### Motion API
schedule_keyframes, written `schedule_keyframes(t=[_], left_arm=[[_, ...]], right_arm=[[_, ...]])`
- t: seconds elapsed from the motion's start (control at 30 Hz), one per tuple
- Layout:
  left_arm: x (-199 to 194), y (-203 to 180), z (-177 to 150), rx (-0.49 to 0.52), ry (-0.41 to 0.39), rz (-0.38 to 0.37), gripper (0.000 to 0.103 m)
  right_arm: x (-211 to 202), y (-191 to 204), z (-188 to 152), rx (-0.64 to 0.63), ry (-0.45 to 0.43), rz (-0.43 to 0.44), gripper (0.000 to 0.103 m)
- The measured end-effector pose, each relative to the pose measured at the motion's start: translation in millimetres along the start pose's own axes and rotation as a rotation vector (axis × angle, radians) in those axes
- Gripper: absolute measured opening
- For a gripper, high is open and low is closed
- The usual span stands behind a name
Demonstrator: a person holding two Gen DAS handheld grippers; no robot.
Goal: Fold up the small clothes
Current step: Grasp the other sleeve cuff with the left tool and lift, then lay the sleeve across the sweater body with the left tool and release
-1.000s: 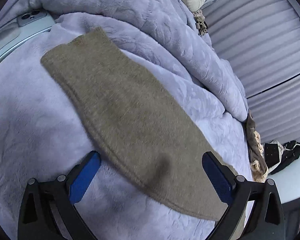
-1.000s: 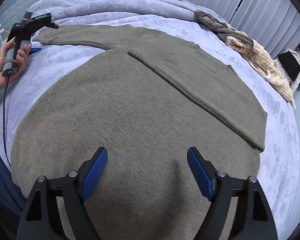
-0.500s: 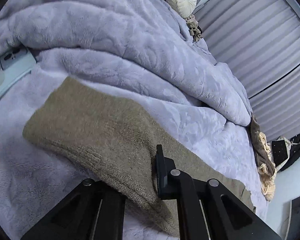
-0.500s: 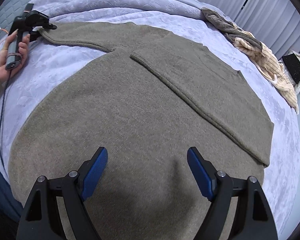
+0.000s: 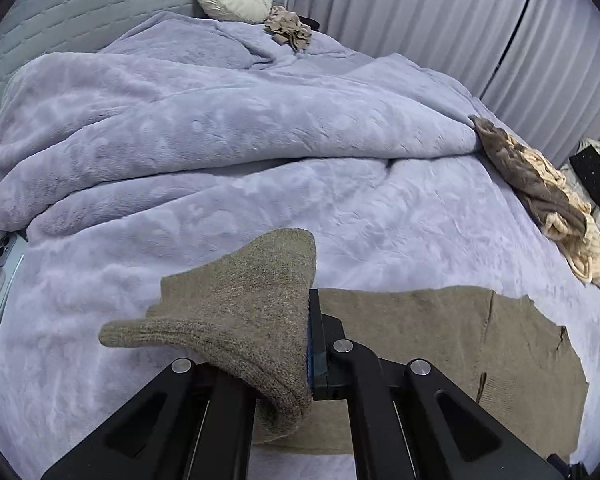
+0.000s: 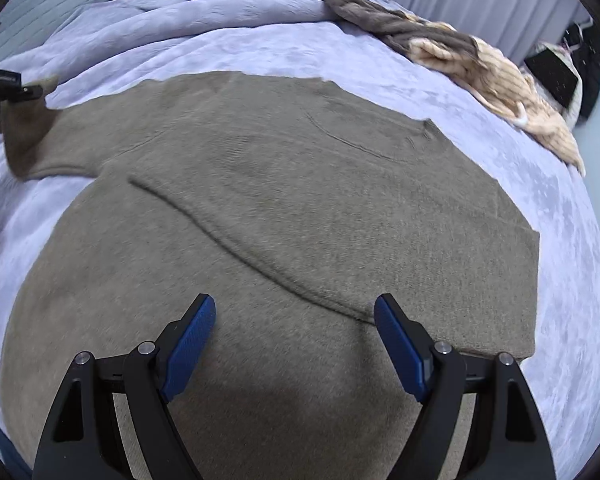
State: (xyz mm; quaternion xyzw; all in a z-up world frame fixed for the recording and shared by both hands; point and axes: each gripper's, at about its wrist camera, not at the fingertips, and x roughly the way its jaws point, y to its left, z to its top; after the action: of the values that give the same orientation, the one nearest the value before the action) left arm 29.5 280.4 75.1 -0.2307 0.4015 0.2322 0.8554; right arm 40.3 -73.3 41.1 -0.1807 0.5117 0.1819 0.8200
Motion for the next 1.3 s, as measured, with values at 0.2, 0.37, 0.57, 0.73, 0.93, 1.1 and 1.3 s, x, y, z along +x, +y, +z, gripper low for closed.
schedule_keyframes(t=[0.2,0.37,0.57,0.73,0.93,1.1,1.3], left_arm=[[1.3,-63.7,-13.2,0.109,0.043,-0.003,0.005],[-2.2,-107.5,-25.1,0.187,0.053,-0.006,0.005],[-0.6,-145.6,-38.3,0.241,0.072,-0.010,0.005],[0.3,-174.0,-52.5,0.289,0.080,-0.004,0.005],[1.8,-213.7,-70.1,0.355,0.087,-0.001,0.005],[1.6,-250.9,-87.0,0.402,0.099,-0.026,0.005],[-2.5,-295.3,-110.5,0.464,0.103,-0.051,0.005]], right_arm=[[2.3,-12.7,-7.2,0.101,0.019,0.063,0.084],[-3.9,-30.6,-8.8,0.138,-0.003,0.060,0.084],[-4.8,-56.9,-8.7,0.156,-0.017,0.038,0.084],[-3.4,-83.0,-11.7,0.201,-0.024,0.030,0.084],[-5.3,-106.0,-18.9,0.219,-0.042,0.015,0.084],[-5.4,-121.8,-25.8,0.230,-0.048,0.007,0.084],[-4.8,-143.5,-33.6,0.257,-0.048,0.015,0.084]])
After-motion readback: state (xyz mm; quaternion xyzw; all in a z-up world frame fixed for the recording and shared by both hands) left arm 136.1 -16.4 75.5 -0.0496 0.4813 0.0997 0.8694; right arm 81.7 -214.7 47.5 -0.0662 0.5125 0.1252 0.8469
